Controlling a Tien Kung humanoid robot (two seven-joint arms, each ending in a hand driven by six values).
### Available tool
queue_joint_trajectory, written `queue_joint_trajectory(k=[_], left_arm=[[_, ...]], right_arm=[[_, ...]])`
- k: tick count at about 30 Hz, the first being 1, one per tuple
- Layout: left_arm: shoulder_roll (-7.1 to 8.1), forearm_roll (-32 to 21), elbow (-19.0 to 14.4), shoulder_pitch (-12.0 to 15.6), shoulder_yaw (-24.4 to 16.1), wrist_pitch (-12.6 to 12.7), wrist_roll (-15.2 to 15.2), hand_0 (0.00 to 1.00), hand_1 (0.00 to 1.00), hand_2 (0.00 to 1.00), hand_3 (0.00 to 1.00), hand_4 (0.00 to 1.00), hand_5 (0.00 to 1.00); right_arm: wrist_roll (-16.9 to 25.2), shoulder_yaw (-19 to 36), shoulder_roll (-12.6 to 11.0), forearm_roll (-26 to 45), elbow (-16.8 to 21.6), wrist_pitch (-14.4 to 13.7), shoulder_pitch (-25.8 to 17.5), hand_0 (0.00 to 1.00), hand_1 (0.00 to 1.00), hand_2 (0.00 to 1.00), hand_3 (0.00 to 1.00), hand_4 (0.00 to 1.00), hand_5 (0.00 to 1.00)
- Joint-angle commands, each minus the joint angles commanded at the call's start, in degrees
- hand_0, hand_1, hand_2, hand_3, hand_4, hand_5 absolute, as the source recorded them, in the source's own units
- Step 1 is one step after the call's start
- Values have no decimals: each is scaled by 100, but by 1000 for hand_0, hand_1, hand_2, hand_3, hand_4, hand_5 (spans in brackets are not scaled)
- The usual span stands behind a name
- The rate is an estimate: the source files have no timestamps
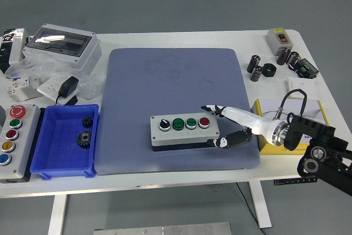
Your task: Pick up the button,place it on the desk,press the button,press the button
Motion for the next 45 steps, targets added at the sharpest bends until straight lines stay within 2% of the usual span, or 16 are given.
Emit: queue_joint_trajectory(k=[3, 6, 10, 14, 15, 19, 20, 21, 23, 26, 27, 32, 33, 38, 39, 45], left_arm=[[-7, -32, 0, 8, 13, 10, -9, 605, 597, 523, 598, 605, 144], [-6, -27, 0, 37, -7, 18, 0, 605, 597, 523, 598, 605, 144], [-2, -20, 0, 51, -26, 23, 9, 604, 596, 522, 598, 604, 143], [-9, -53, 0, 33, 6, 20, 2, 604, 596, 522, 598, 604, 143], [-10, -59, 0, 29, 12, 19, 3, 603, 596, 522, 597, 604, 142], [4, -58, 0, 32, 9, 19, 15, 603, 596, 522, 597, 604, 142], [10, -50, 0, 35, 1, 20, 21, 603, 596, 522, 597, 604, 142], [16, -46, 0, 37, -6, 20, 26, 603, 597, 525, 596, 604, 142], [20, -41, 0, 39, -10, 20, 35, 603, 597, 525, 596, 604, 142], [16, -35, 0, 35, -8, 15, 44, 603, 597, 525, 596, 604, 142], [12, -37, 0, 31, -2, 12, 46, 603, 597, 524, 596, 604, 144], [0, -47, 0, 21, 15, 5, 49, 603, 597, 524, 596, 604, 144], [1, -45, 0, 21, 13, 4, 51, 603, 598, 523, 596, 605, 147], [7, -47, 0, 20, 8, 4, 56, 603, 598, 523, 596, 605, 147], [6, -47, 0, 18, 7, 3, 55, 603, 599, 524, 597, 608, 149], [-7, -58, 0, 5, 23, -6, 50, 603, 600, 524, 597, 611, 152]], right_arm=[[5, 443, -239, 100, 355, -202, -294, 868, 884, 951, 998, 738, 300], [-297, 915, -547, 3, 752, -246, -524, 868, 884, 951, 998, 738, 300], [-872, 1364, -865, -68, 1209, 301, -527, 867, 887, 954, 998, 728, 279], [-1505, 1573, -1019, 193, 1238, 976, -342, 867, 887, 954, 998, 728, 279], [-1674, 1625, -1044, 322, 1238, 1162, -267, 786, 843, 935, 998, 725, 248], [-2180, 1657, -1098, 760, 1238, 1771, 49, 786, 843, 935, 998, 725, 248], [-2294, 1612, -1095, 881, 1238, 1919, 148, 786, 843, 935, 998, 725, 248], [-2369, 1540, -1077, 1020, 1238, 2070, 263, 189, 410, 527, 853, 443, 213], [-2406, 1362, -1013, 1242, 1238, 2287, 457, 189, 410, 527, 853, 443, 213], [-2371, 1056, -848, 1497, 1238, 2402, 729, 189, 410, 527, 853, 443, 213], [-2344, 961, -766, 1547, 1238, 2398, 815, 52, 245, 307, 805, 296, 127], [-2272, 756, -469, 1580, 1238, 2309, 1047, 52, 245, 307, 805, 296, 127], [-2268, 726, -419, 1553, 1238, 2285, 1088, 31, 232, 281, 783, 267, 99], [-2261, 602, -257, 1489, 1136, 2211, 1189, 31, 232, 281, 783, 267, 99], [-2260, 566, -222, 1474, 1091, 2196, 1202, 37, 236, 267, 779, 235, 68], [-2263, 367, -76, 1354, 813, 2117, 1209, 34, 226, 252, 778, 250, 62]])
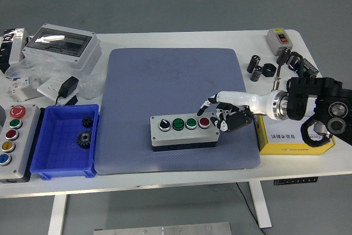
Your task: Pick up the button,place it on the desk,press the button,press the button
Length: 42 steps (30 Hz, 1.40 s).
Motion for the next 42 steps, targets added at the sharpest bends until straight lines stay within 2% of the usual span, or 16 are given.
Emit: queue_joint_trajectory(k=[9, 18, 25, 31, 32, 35, 41, 42], left_arm=[[-1, -6, 0, 3, -7, -1, -11, 604, 600, 523, 596, 614, 155], [-2, -22, 0, -5, 1, -6, -33, 603, 600, 520, 596, 617, 158], [-5, -49, 0, -2, 26, -6, -44, 603, 601, 520, 596, 618, 160], [-8, -41, 0, 11, 25, -6, -42, 603, 601, 520, 596, 619, 161], [-9, -42, 0, 14, 25, -6, -43, 603, 601, 520, 596, 619, 161], [-20, -32, 0, 22, 17, -3, -43, 603, 601, 520, 596, 619, 161], [-67, -19, 0, 62, 3, 6, -46, 603, 600, 519, 595, 620, 162], [-77, -15, 0, 72, 0, 8, -47, 603, 600, 518, 595, 621, 163]], right_arm=[[7, -185, 120, -183, -288, -105, -102, 27, 218, 246, 776, 251, 63], [54, -287, 169, -312, -386, -237, -124, 27, 213, 240, 772, 243, 45], [178, -85, 105, -216, -312, -298, -166, 26, 211, 238, 768, 253, 39], [352, 560, 43, 181, -86, -152, -402, 26, 209, 238, 767, 249, 35], [402, 666, 58, 159, -96, -212, -472, 26, 209, 238, 767, 249, 35], [724, 1036, 238, -200, -199, -648, -797, 26, 209, 238, 767, 249, 35], [1656, 1848, 1023, -1368, -883, -1955, -1551, 29, 210, 237, 759, 253, 36], [1854, 2001, 1189, -1493, -1008, -2180, -1688, 63, 230, 265, 738, 297, 24]])
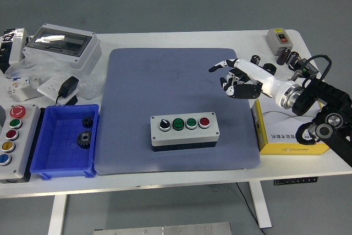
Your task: Pick up the button,place it on the desk,press the button,press the button
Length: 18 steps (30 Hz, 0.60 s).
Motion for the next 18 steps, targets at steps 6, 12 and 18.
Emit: queue_joint_trajectory(k=[6, 12, 18], left_arm=[[-40, 39, 0, 15, -36, 11, -30, 603, 600, 518, 596, 622, 162], [-84, 108, 0, -3, -94, 14, -45, 603, 600, 518, 595, 623, 166], [-98, 137, 0, -11, -126, 13, -42, 603, 600, 519, 597, 625, 167]], right_arm=[[1277, 630, 933, 797, -663, -1241, -699, 191, 416, 550, 735, 481, 207], [2433, 554, 1520, 1849, -1062, -2010, -923, 700, 721, 751, 771, 746, 465], [3109, 636, 1562, 2498, -1068, -2075, -937, 851, 804, 808, 800, 909, 998]])
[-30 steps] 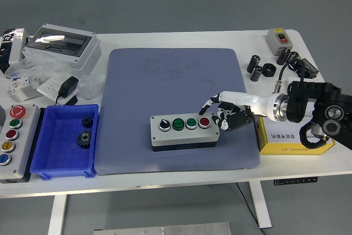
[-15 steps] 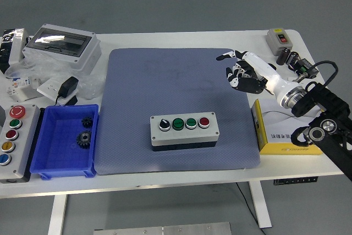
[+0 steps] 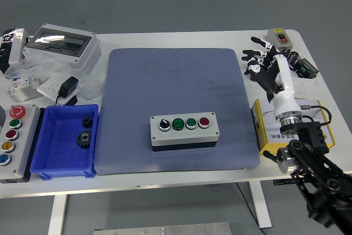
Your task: Pick up the button,place it on the desk,press the button,press the button
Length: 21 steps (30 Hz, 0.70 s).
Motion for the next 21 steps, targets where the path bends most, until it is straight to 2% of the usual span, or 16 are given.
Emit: queue_joint_trajectory(k=[5, 6, 13, 21], left_arm=[[0, -3, 0, -2, -4, -3, 5, 603, 600, 519, 597, 625, 167], [1, -10, 0, -2, 3, -5, 5, 603, 600, 519, 597, 626, 168], [17, -39, 0, -1, 25, -17, 4, 604, 600, 519, 596, 626, 170], [39, -31, 0, 4, 32, -27, 3, 605, 600, 519, 597, 626, 172]], right_arm=[[-19, 107, -8, 222, 7, 154, -66, 851, 804, 808, 800, 909, 998], [-65, 133, -10, 262, 25, 213, -95, 870, 819, 829, 805, 945, 998], [-335, 274, -60, 454, 168, 588, -271, 867, 809, 820, 804, 937, 998], [-443, 402, -101, 651, 226, 683, -373, 854, 797, 806, 798, 938, 998]])
